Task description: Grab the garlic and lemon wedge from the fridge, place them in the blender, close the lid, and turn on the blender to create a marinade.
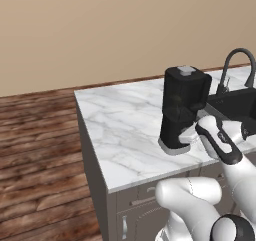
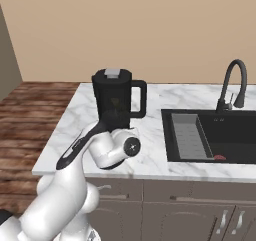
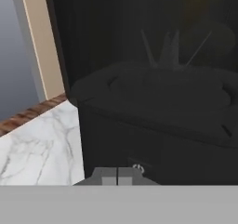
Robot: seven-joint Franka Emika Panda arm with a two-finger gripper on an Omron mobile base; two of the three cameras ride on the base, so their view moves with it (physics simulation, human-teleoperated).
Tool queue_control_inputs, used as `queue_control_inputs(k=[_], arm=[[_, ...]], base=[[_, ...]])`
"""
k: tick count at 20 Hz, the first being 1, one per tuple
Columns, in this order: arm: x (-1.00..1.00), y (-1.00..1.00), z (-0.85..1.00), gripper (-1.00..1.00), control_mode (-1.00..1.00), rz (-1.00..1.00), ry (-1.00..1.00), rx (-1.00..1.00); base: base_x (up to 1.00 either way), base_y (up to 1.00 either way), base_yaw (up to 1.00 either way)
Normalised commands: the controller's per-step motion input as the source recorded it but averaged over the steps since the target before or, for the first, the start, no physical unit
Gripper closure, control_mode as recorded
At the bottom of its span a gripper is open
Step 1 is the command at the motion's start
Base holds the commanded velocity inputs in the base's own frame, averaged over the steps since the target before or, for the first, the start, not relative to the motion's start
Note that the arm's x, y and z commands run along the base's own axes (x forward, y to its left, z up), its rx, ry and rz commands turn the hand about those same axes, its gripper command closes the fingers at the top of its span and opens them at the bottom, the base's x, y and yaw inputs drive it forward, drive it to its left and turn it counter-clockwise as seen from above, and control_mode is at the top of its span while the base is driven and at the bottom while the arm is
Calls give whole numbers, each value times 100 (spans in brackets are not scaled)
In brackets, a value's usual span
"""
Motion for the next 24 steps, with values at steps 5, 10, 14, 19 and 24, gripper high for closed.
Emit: queue_control_inputs(k=[5, 10, 14, 19, 24], arm=[[0, 0, 11, 100, -100, -2, 6, 0], [0, -7, 17, 100, -100, -1, 7, 0], [0, -16, 5, 100, -100, -1, 4, 0], [0, -20, 1, 100, -100, 0, 0, 0], [0, -11, 7, 100, -100, 0, 0, 0]], base=[[0, 0, 0], [0, 0, 0], [0, 0, 0], [0, 0, 0], [0, 0, 0]])
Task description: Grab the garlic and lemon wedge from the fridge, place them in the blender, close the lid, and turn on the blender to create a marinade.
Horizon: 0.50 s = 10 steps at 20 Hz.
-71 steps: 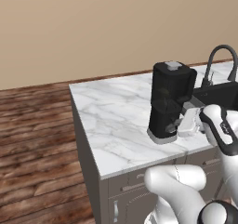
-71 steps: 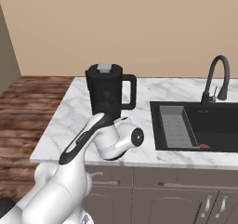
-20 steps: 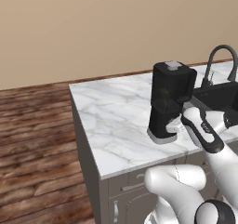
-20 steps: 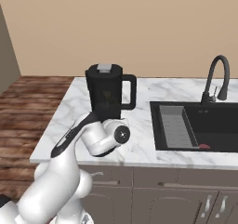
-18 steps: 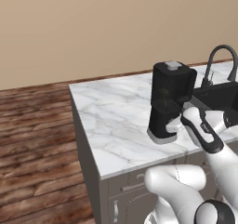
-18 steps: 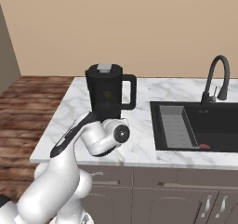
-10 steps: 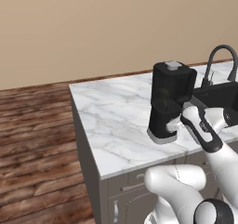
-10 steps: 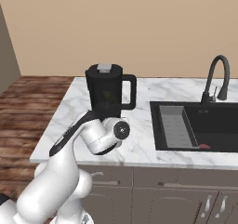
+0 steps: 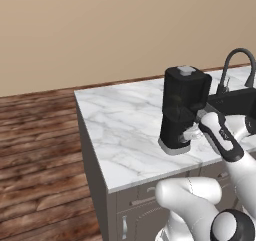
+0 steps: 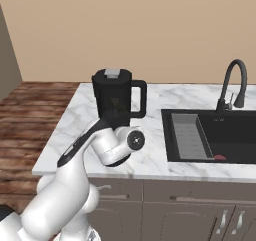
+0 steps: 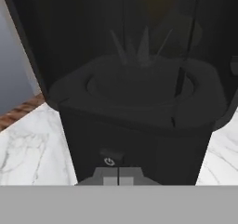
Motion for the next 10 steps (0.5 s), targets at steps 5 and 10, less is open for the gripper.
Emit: queue_control_inputs(k=[5, 10], arm=[[12, 0, 1, 100, -100, 0, 2, 0], [22, 4, 0, 100, -100, 0, 5, 0]], base=[[0, 0, 0], [0, 0, 0]])
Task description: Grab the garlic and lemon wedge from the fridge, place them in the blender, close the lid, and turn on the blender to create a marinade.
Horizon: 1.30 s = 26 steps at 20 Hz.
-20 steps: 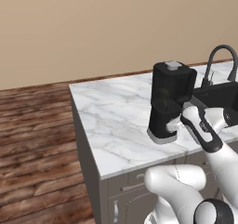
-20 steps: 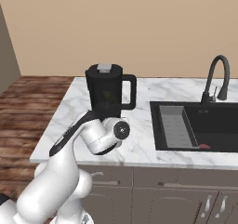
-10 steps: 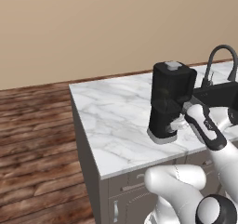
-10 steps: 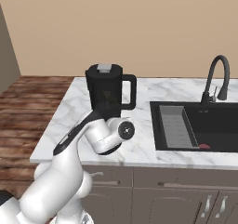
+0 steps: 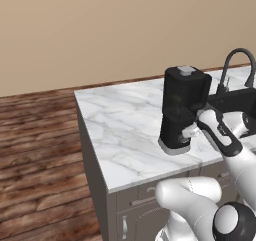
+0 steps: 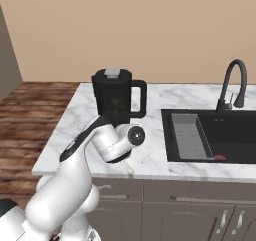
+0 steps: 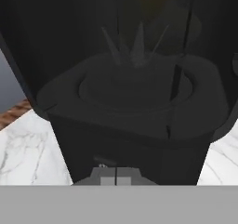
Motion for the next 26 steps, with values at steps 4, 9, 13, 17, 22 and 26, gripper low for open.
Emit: queue_control_inputs(k=[4, 9, 13, 17, 22, 26], arm=[[23, 18, 0, 100, -100, -3, 4, 0], [29, 19, 0, 100, -100, -5, 5, -1], [14, 19, -4, 100, -100, -9, 1, -2], [3, 20, -1, 100, -100, -15, 0, -3], [3, 27, -10, 100, -100, -22, 0, -6], [18, 20, -13, 100, -100, -20, 0, -6]], base=[[0, 0, 0], [0, 0, 0], [0, 0, 0], [0, 0, 0], [0, 0, 0], [0, 0, 0]])
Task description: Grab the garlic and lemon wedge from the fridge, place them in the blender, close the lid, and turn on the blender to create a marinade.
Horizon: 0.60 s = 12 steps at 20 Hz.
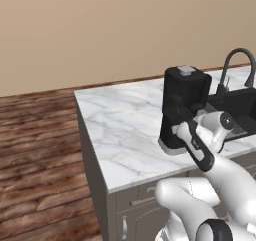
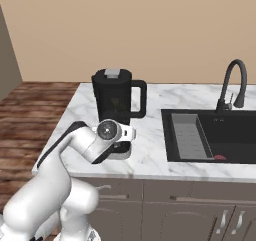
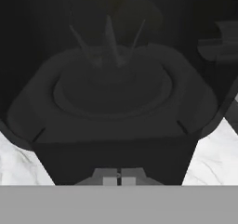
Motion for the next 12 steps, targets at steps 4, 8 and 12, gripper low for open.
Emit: queue_control_inputs(k=[4, 8, 12], arm=[[29, 15, -8, 100, -100, -15, 4, -8], [26, 0, -2, 100, -100, -4, 8, -5], [29, -8, 0, 100, -100, 0, 8, 0]], base=[[0, 0, 0], [0, 0, 0], [0, 0, 0]])
